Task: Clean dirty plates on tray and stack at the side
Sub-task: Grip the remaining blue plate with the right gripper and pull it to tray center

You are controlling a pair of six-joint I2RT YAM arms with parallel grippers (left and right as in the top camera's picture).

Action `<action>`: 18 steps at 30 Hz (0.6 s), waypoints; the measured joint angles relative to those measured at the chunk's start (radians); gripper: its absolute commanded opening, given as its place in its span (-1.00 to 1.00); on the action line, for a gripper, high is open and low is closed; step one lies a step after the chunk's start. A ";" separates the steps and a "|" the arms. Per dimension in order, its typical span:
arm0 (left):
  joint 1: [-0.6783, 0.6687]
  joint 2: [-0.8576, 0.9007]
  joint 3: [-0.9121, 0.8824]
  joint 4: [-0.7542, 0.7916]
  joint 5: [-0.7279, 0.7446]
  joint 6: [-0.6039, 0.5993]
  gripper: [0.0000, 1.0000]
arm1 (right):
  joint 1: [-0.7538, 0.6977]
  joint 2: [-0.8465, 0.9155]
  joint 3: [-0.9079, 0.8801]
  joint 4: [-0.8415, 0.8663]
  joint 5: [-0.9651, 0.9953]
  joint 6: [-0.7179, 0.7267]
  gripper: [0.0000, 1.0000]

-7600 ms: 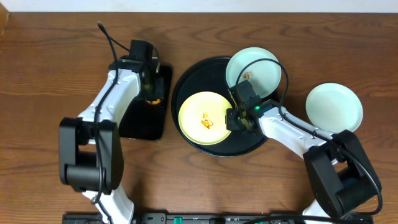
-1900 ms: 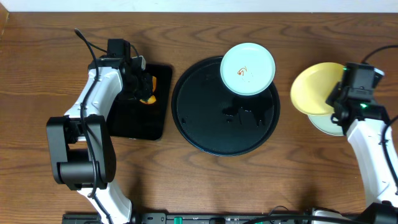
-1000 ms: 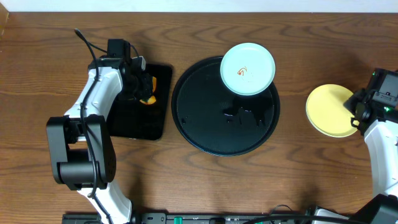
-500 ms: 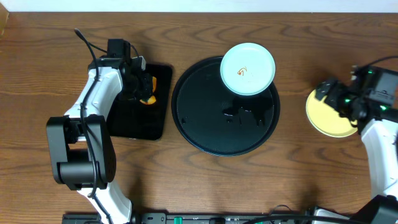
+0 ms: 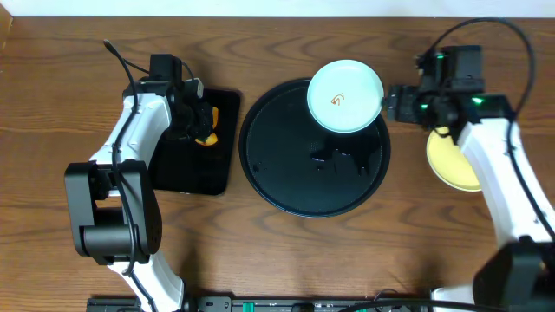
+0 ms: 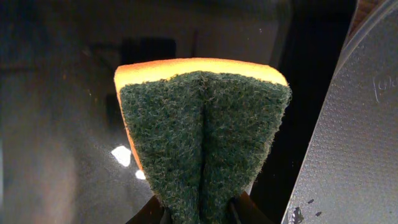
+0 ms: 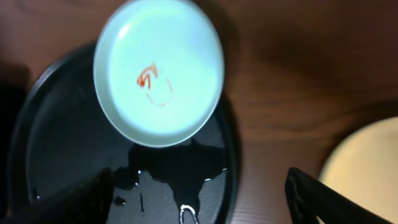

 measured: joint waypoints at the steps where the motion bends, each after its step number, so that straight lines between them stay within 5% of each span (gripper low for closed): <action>1: 0.000 0.000 0.000 0.000 0.000 0.000 -0.56 | 0.014 0.024 0.000 0.004 0.002 0.013 0.60; 18: 0.000 0.000 0.000 0.001 0.000 0.000 -0.56 | 0.155 0.305 0.000 0.129 0.109 0.303 0.27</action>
